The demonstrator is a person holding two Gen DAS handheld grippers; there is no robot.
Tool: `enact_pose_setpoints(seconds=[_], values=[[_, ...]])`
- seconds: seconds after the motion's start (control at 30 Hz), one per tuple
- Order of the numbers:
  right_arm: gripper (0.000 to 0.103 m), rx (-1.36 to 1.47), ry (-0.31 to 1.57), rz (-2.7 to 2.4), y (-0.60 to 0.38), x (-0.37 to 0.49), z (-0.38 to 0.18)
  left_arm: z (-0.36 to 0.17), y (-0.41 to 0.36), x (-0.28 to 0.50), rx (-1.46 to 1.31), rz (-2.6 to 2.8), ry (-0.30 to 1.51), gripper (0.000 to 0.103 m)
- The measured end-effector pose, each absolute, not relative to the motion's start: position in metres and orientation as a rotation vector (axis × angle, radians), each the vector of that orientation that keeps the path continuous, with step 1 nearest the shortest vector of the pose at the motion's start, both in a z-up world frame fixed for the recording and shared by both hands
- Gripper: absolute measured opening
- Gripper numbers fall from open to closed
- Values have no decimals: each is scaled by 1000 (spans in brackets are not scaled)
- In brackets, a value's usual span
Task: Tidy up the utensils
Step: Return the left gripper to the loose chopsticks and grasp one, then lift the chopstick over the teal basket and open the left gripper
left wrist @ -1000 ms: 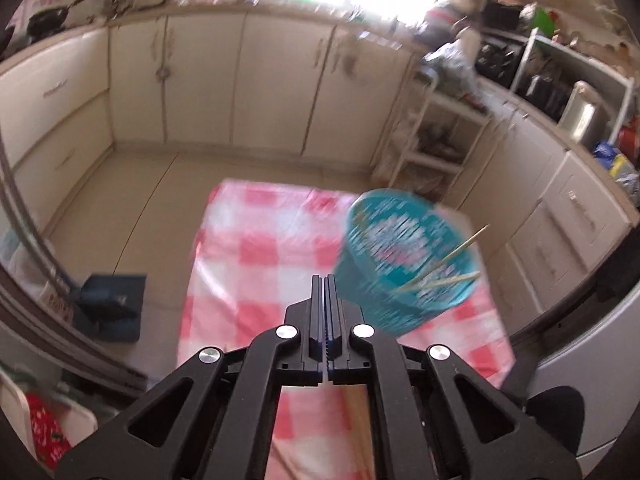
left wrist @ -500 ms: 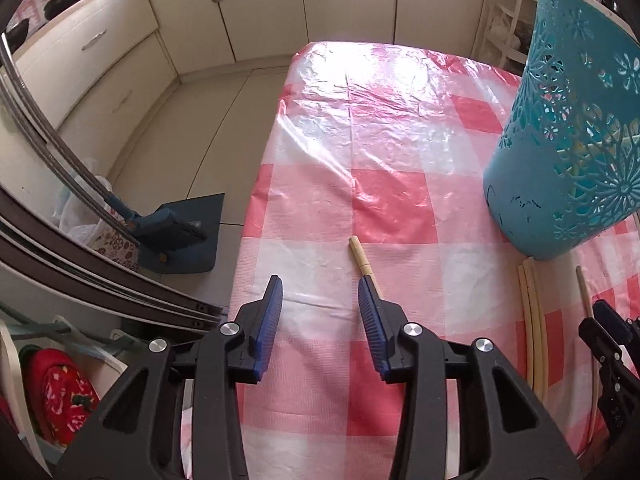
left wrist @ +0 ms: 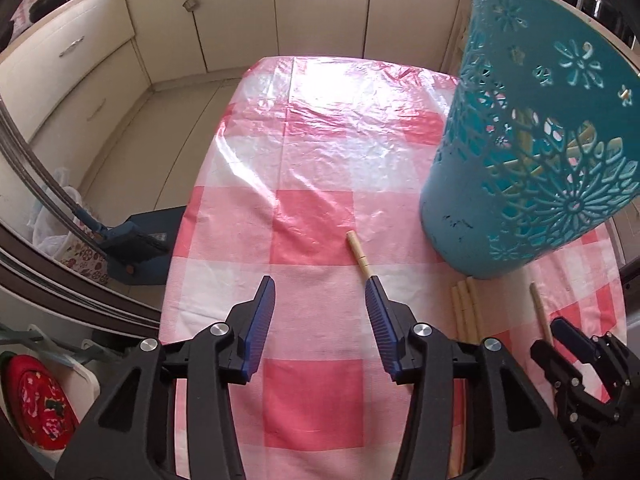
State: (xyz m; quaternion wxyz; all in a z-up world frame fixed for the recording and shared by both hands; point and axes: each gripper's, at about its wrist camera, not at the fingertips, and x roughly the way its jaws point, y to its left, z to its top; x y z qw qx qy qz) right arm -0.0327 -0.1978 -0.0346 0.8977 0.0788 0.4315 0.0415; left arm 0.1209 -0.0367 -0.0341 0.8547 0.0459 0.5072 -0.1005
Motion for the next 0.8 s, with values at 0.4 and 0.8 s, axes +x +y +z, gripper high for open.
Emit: enact_pose_setpoints(seconds=[0.4, 0.8], values=[[36, 153, 895, 90, -195, -32, -35, -50, -58, 127, 114, -199, 1073, 10], [36, 149, 894, 88, -195, -32, -35, 55, -3, 100, -198, -364, 867, 4]])
